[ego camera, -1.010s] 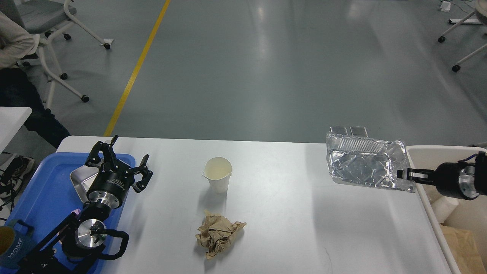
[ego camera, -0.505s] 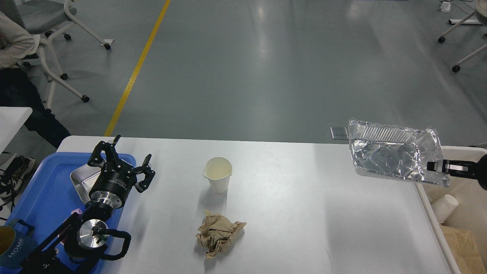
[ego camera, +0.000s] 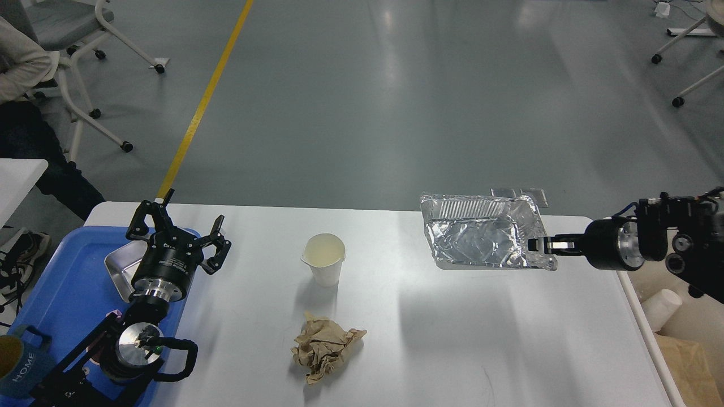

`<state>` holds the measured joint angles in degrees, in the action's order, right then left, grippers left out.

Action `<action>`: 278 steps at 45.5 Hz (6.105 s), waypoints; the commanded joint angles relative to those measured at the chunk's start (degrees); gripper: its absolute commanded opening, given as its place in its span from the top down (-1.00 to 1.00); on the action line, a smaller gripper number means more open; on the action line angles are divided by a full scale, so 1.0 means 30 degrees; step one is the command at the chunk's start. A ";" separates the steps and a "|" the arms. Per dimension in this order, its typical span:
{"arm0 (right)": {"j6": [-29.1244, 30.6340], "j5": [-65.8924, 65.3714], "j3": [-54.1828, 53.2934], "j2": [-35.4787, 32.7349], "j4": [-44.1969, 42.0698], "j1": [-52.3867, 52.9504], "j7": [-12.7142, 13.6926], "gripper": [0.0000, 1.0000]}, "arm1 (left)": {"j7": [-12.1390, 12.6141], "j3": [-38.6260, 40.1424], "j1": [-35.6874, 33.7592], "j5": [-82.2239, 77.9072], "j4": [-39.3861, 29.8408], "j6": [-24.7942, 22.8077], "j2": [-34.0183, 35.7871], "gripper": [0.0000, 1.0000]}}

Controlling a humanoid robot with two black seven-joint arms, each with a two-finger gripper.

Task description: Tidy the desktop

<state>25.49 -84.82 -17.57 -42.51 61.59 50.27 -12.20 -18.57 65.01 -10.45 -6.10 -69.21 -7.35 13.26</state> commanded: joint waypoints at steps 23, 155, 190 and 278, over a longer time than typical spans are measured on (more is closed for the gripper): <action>-0.0001 0.0178 0.1315 0.5352 -0.4475 0.1408 0.0024 1.00 | -0.0139 0.2324 0.0992 0.0187 0.0189 -0.2999 -0.0581 -0.93; -0.0265 0.0266 0.1403 0.4620 -0.4270 0.1145 0.0083 1.00 | 0.2995 -2.1492 -1.2746 -0.9979 -0.1335 0.2216 1.0731 -0.93; -0.0440 0.0295 0.1227 0.4385 -0.4124 0.0852 0.0083 1.00 | 0.3992 -2.8145 -1.6645 -0.9685 0.5022 0.2392 0.2555 -0.87; -0.0704 0.0794 0.1491 0.4882 -0.3772 0.0881 0.0083 1.00 | 0.3113 -2.9991 -2.0598 -0.9393 0.1189 0.0927 0.8763 1.00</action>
<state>23.29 -82.29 -13.24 -29.53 50.48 52.34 -11.97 -9.20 -25.19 -68.85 -34.51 -60.68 -4.54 35.55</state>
